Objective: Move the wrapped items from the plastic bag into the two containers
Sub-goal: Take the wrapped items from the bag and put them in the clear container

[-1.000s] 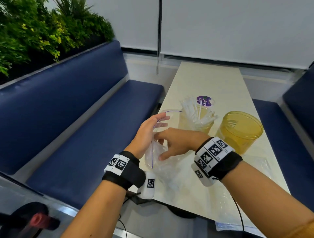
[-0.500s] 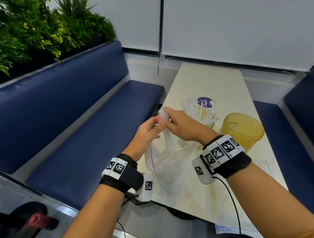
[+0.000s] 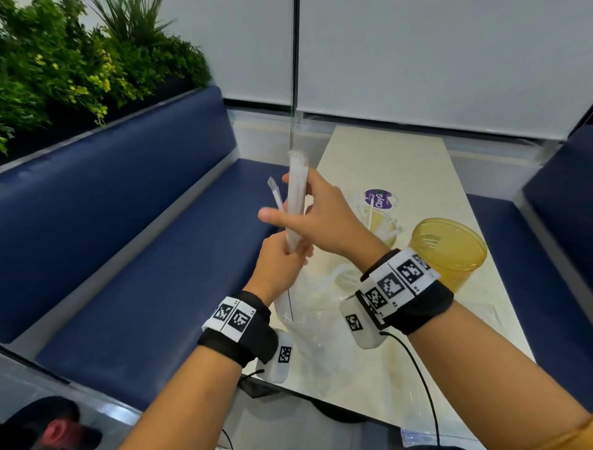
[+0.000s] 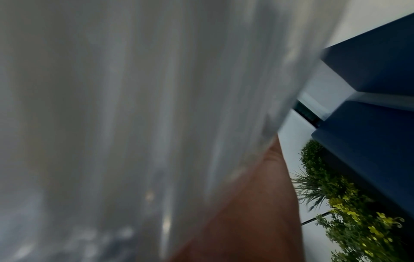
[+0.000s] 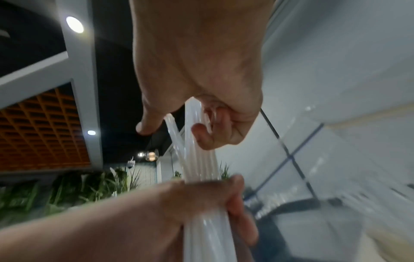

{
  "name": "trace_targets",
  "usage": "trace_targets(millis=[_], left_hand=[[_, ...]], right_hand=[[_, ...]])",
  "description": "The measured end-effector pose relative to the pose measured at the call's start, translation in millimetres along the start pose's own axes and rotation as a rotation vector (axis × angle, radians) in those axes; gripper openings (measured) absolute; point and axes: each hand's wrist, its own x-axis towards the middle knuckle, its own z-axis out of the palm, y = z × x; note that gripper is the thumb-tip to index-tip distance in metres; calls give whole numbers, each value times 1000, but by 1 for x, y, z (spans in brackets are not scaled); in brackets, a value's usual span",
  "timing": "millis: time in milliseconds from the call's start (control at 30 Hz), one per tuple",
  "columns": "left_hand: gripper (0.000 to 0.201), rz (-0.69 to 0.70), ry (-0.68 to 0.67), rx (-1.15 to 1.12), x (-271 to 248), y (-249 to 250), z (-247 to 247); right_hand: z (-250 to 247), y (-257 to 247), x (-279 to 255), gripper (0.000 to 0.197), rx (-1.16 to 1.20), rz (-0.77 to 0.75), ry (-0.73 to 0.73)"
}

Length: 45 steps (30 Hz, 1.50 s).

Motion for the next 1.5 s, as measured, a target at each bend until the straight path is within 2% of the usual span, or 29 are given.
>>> trace_targets(millis=[67,167,267,400,500,600,733,833,1000,1167,1267,1333,1400,1500], left_hand=[[30,-19,6,20,1,1,1],[22,-78,15,-2,0,0,1],[26,-76,8,-73,-3,3,-1],[25,-73,-7,-29,-3,3,-2],[23,-96,10,21,-4,-2,-4],[18,-77,38,102,-6,-10,-9],[5,-93,63,69,-6,-16,-12],[7,-92,37,58,-8,-15,-11],[10,-66,52,54,-4,-9,-12],[11,-65,64,37,-2,-4,-15],[10,-76,61,22,-3,-3,-16],[10,-88,56,10,-3,-3,-16],[9,-94,45,2,-2,-1,-16],[9,-96,25,10,-1,4,-15]], right_hand=[[9,12,-2,73,-92,17,2],[23,22,-2,52,-207,25,14],[23,16,4,39,-255,9,35],[-5,-13,15,31,-197,-57,118],[-45,-33,27,16,-30,-148,229],[-86,-37,40,12,111,-170,318],[-126,-6,59,22,12,-134,491],[-136,32,69,39,-120,-47,549],[-111,93,65,55,-328,143,424],[-86,138,46,47,-401,311,230],[-82,143,41,47,-433,378,234],[-84,147,44,53,-419,371,300],[-86,146,44,70,-391,318,346],[-89,136,42,96,-220,124,483]])
